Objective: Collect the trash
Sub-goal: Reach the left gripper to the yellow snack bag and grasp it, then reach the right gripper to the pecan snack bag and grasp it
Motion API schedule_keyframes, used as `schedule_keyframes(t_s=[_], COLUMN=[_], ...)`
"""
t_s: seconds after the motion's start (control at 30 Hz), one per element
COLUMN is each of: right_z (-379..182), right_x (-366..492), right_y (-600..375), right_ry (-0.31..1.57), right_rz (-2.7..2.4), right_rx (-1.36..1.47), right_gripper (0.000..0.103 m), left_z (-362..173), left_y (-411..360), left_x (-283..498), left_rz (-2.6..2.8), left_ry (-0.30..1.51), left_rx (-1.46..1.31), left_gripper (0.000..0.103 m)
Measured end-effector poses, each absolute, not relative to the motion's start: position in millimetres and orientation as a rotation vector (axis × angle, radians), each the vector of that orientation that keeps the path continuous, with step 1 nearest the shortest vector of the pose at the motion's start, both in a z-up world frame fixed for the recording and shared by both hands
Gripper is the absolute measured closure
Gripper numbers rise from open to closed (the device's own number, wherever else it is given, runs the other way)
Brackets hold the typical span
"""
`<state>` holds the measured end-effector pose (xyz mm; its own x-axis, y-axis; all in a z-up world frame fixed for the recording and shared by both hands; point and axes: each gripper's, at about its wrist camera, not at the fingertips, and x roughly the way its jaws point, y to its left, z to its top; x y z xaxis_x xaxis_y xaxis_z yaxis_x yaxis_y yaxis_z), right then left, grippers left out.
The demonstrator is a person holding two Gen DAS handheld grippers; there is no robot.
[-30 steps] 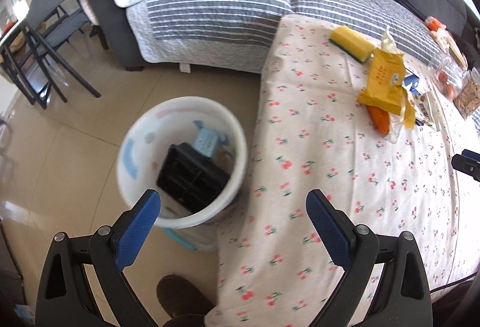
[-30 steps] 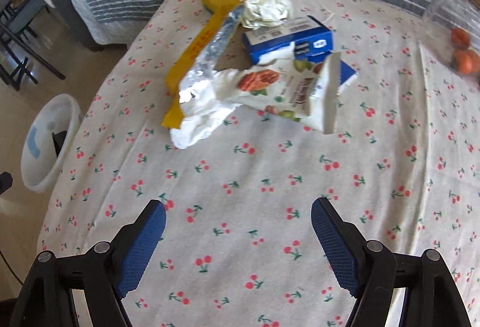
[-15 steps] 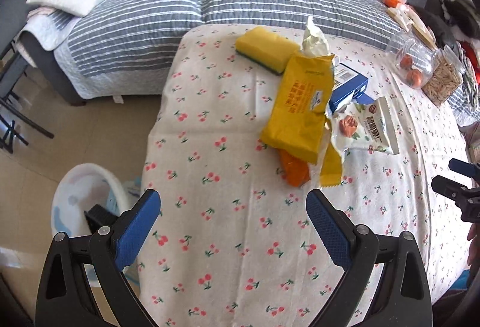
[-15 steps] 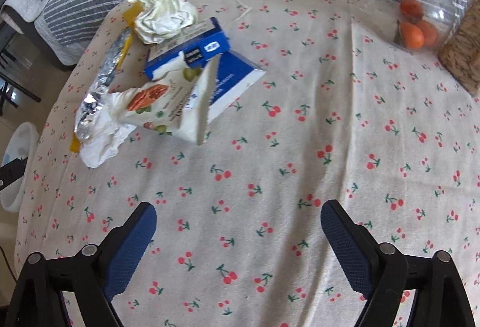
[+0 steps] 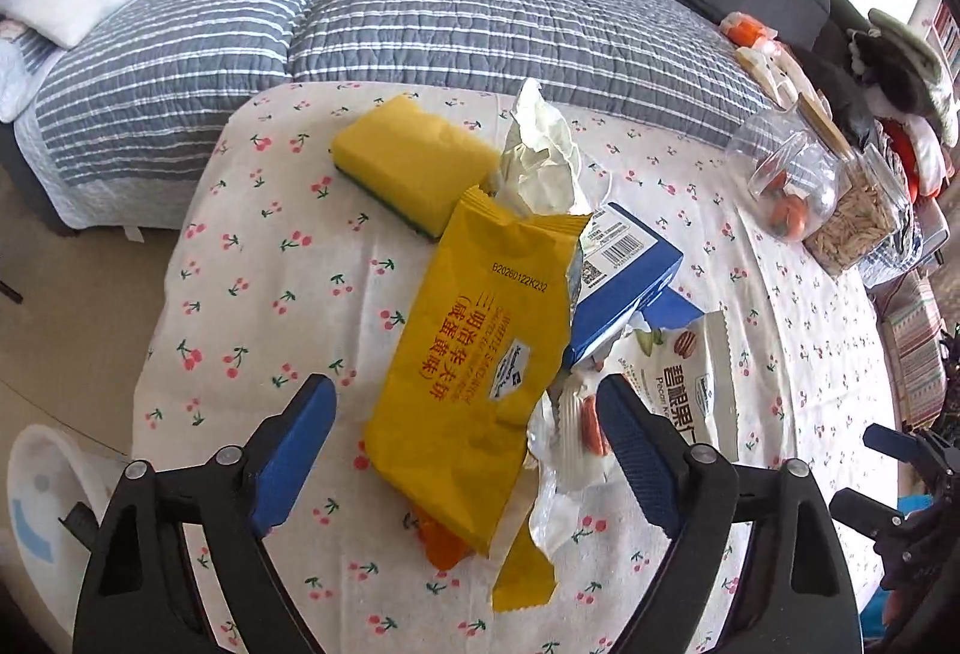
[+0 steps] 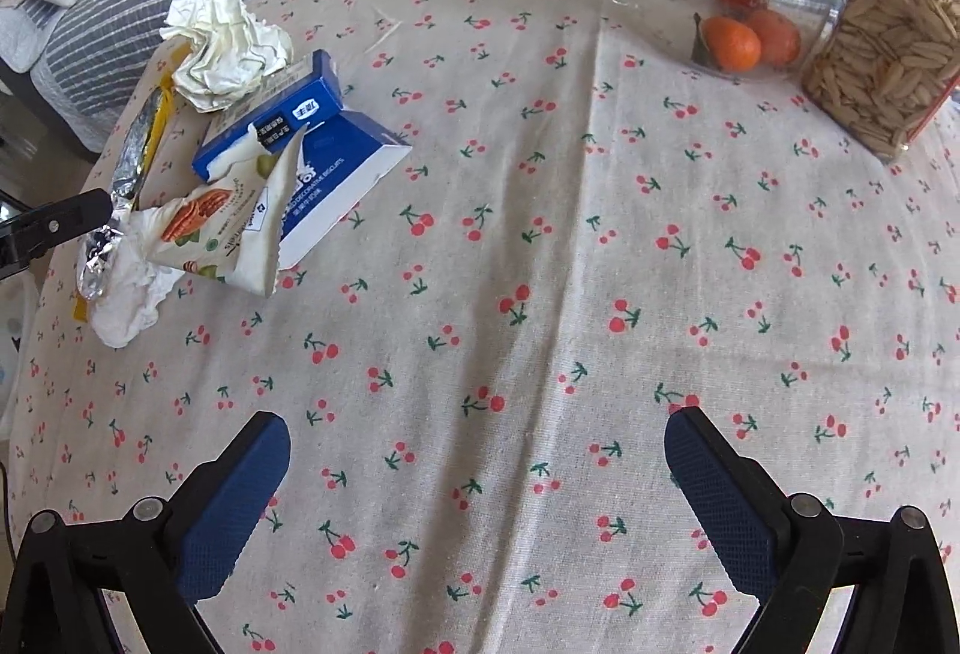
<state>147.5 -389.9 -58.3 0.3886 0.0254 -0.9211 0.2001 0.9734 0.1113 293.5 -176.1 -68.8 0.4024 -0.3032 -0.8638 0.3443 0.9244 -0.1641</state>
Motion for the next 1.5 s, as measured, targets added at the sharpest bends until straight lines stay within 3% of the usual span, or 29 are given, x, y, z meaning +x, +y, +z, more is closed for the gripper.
schedule_keyframes(t_s=[0.03,0.1,0.23,0.27,0.4,0.83,1.23,1.5], right_z=[-60,-62,-63,-63,-61,-49,-71,-101], right_x=[148,147,148,149,152,173,213,233], right_y=[-393,-397,-403,-402,-399,-369,-321,-295], right_ry=[1.171,1.175,1.177,1.176,1.171,1.136,1.142,1.194], right_rz=[-0.117,-0.126,-0.135,-0.134,-0.129,-0.067,-0.009,0.029], right_rx=[0.223,0.228,0.241,0.244,0.249,0.278,0.286,0.251], right_gripper=[0.001,0.001,0.001,0.001,0.001,0.001,0.001,0.018], left_z=[-72,-78,-79,-77,-67,-26,-25,-31], left_y=[-176,-177,-175,-174,-161,-97,-36,-1], left_x=[297,301,295,293,283,231,197,190], left_rz=[-0.409,-0.404,-0.425,-0.422,-0.397,-0.337,-0.278,-0.227], left_ry=[1.093,1.113,1.093,1.089,1.081,1.012,1.014,1.031], left_rx=[0.033,0.022,0.024,0.026,-0.012,-0.062,-0.044,-0.027], left_gripper=[0.023,0.048,0.070,0.079,0.090,0.093,0.093,0.093])
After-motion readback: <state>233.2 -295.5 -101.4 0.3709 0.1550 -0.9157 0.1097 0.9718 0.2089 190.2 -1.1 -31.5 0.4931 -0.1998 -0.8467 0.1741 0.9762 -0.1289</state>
